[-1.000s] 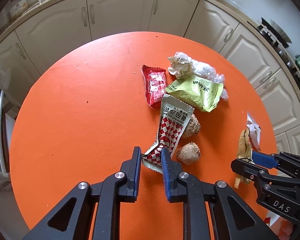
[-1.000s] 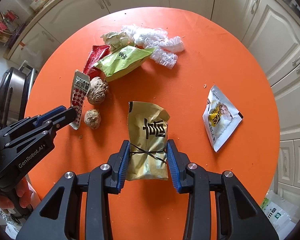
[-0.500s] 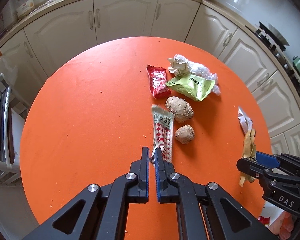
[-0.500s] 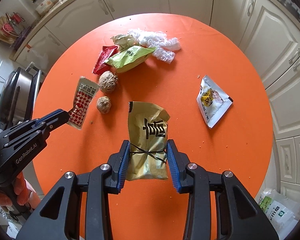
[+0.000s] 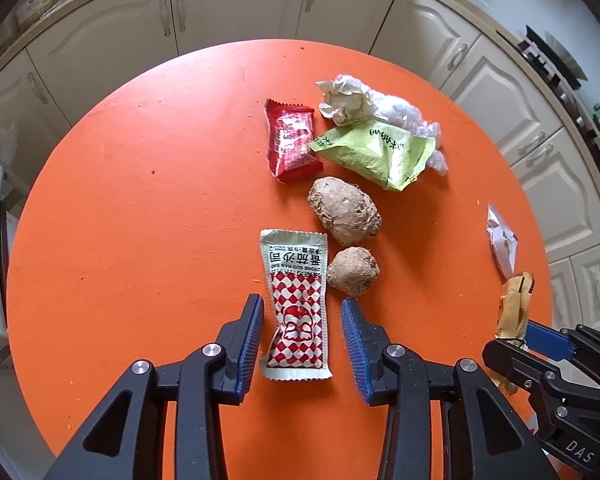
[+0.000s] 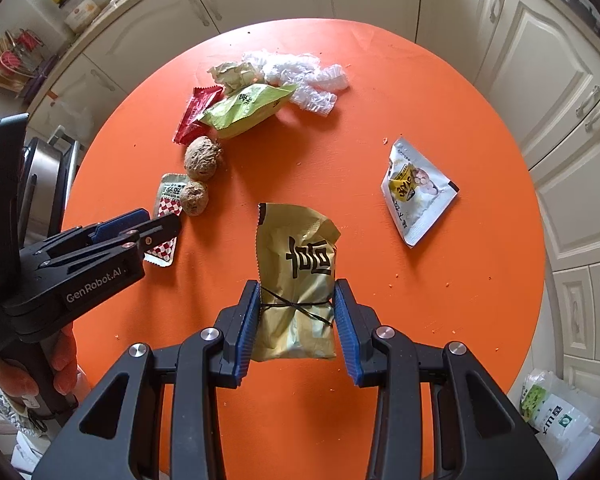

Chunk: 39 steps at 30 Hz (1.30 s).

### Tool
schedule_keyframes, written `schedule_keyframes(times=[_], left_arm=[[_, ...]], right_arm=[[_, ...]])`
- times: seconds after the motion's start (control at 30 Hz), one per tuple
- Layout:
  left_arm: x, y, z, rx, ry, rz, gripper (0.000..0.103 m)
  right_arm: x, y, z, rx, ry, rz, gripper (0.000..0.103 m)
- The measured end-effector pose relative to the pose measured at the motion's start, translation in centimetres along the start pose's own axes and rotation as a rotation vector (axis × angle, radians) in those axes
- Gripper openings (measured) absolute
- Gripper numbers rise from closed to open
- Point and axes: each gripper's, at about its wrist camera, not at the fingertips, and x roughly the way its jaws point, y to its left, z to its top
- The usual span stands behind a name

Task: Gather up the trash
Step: 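Grasp the red-and-white checkered wrapper with the left tool, then carry the wrapper and gold bag over the blue bin and open both tools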

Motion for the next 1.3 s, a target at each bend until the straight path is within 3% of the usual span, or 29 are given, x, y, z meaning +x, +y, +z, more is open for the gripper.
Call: schedule_keyframes(times=[0.1, 0.27, 0.33, 0.8, 1.03, 1.3], left_arm=[[0.3, -0.4, 0.2, 0.018, -0.021, 0.020, 0.036], [0.4, 0.4, 0.3, -0.016, -0.031, -0.004, 0.014], [0.0, 0.5, 0.2, -0.025, -0.040, 0.020, 0.006], [-4.5, -2.3, -2.0, 0.038, -0.109, 0.033, 0.004], [-6.3, -6.5, -3.2, 0.115, -0.139, 0.034, 0.004], [-6.3, -13.6, -4.2, 0.239, -0.138, 0.031, 0.004]], right_arm=[[0.3, -0.5, 0.2, 0.012, 0.007, -0.004, 0.037], [0.6, -1.1, 0.3, 0.024, 0.011, 0.003, 0.037], [0.6, -1.2, 0.4, 0.027, 0.012, 0.004, 0.037], [-1.5, -1.7, -1.0, 0.036, -0.029, 0.034, 0.037], [-4.0, -4.0, -2.8, 0.076, -0.077, 0.041, 0.037], [-6.5, -9.7, -5.5, 0.177, -0.130, 0.039, 0.037]])
